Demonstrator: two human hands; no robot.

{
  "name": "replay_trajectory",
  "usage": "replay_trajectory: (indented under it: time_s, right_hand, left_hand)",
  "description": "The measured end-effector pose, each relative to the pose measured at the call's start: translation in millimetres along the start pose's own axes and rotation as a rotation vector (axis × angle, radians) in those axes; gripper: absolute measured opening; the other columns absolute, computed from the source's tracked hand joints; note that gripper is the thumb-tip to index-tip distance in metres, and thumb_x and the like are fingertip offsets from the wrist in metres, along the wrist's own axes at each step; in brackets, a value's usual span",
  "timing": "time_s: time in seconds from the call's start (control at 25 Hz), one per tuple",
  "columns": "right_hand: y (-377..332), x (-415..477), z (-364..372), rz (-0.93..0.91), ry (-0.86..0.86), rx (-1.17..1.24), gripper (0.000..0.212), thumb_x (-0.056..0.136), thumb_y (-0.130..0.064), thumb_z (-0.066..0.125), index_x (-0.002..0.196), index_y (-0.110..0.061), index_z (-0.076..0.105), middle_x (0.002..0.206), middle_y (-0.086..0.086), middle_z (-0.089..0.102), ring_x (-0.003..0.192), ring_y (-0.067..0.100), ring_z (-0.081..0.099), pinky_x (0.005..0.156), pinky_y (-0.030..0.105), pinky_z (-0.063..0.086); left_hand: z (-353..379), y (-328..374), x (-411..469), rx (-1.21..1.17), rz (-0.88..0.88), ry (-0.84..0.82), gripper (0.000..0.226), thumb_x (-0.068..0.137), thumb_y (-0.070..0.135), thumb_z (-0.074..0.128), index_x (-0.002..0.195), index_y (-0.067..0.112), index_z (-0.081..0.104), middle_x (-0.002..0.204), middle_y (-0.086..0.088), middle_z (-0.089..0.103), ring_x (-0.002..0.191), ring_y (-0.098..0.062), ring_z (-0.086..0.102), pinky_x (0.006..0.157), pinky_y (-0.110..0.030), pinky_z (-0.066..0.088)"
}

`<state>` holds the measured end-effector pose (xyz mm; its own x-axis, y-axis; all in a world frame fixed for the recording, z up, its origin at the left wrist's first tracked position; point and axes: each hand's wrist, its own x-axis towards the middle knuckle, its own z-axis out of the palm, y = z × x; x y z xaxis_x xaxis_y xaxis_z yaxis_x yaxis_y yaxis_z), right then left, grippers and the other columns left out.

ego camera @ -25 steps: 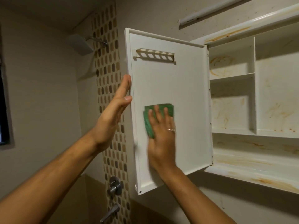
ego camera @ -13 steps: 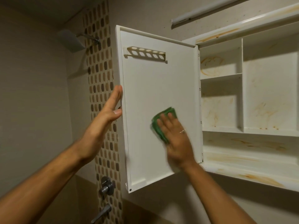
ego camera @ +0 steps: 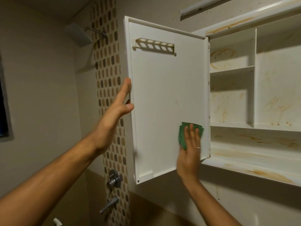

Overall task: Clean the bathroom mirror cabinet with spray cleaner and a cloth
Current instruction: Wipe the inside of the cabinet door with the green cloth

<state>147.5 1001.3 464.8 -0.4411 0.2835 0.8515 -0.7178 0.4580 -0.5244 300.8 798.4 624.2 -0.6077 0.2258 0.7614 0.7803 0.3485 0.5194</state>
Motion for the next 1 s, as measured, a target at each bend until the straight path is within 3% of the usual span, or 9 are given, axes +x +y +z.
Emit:
replay_trajectory:
  time_s: [0.08,0.2,0.4,0.6,0.76,0.84,1.0]
  right_hand:
    - [-61,-23,21,-0.129,-0.073,0.013,0.081,0.094,0.015,0.049,0.16,-0.028,0.028,0.169,-0.016,0.014,0.158,0.019,0.005,0.125,0.055,0.018]
    - [-102,-62,37,-0.305,-0.176,-0.01,0.078,0.091,0.005,0.052,0.159,-0.025,0.03,0.169,-0.011,0.017,0.158,0.022,0.007,0.128,0.05,0.009]
    - [-18,-39,-2,-0.595,-0.269,-0.188,0.081,0.082,0.01,0.065,0.155,-0.017,0.041,0.166,0.0,0.03,0.155,0.03,0.022,0.122,0.057,0.024]
    - [49,47,-47,-0.241,-0.147,-0.159,0.082,0.086,0.022,0.051,0.157,-0.017,0.036,0.166,-0.007,0.028,0.156,0.02,0.018,0.122,0.056,0.026]
    - [58,-2,-31,-0.063,-0.093,-0.093,0.065,0.095,0.002,0.042,0.158,-0.017,0.035,0.167,-0.007,0.027,0.156,0.017,0.016,0.125,0.052,0.022]
    - [53,-37,-25,0.041,-0.058,-0.083,0.059,0.099,-0.007,0.043,0.157,-0.02,0.036,0.166,-0.01,0.028,0.156,0.016,0.017,0.123,0.055,0.025]
    - [-16,-51,-6,0.135,-0.032,0.005,0.063,0.097,0.001,0.055,0.152,-0.028,0.043,0.163,-0.01,0.032,0.154,0.021,0.024,0.118,0.054,0.036]
  left_hand:
    - [-1,2,0,-0.006,-0.003,0.005,0.092,0.085,0.057,0.042,0.164,0.028,0.005,0.17,0.02,0.007,0.153,0.006,0.012,0.13,-0.045,0.008]
    - [-1,3,-4,-0.018,-0.011,-0.001,0.092,0.085,0.057,0.042,0.164,0.027,0.005,0.17,0.019,0.007,0.153,0.006,0.013,0.13,-0.045,0.01]
    - [6,-13,-25,-0.046,-0.03,-0.016,0.088,0.087,0.055,0.045,0.163,0.032,0.006,0.169,0.022,0.01,0.153,0.005,0.013,0.129,-0.05,0.012]
    - [8,-13,-29,-0.019,-0.002,-0.024,0.085,0.089,0.052,0.04,0.163,0.03,0.004,0.169,0.023,0.008,0.154,0.004,0.012,0.129,-0.048,0.012]
    - [13,-17,-27,-0.021,0.003,-0.017,0.087,0.089,0.05,0.041,0.164,0.026,0.003,0.17,0.021,0.006,0.155,0.003,0.01,0.129,-0.048,0.01]
    - [16,-15,-26,-0.001,-0.006,-0.018,0.091,0.087,0.053,0.042,0.164,0.025,0.001,0.171,0.019,0.002,0.155,0.004,0.007,0.13,-0.046,0.009]
    - [20,-10,-29,0.018,-0.018,-0.014,0.098,0.085,0.057,0.044,0.164,0.024,-0.002,0.171,0.017,-0.003,0.154,0.006,0.005,0.13,-0.039,0.008]
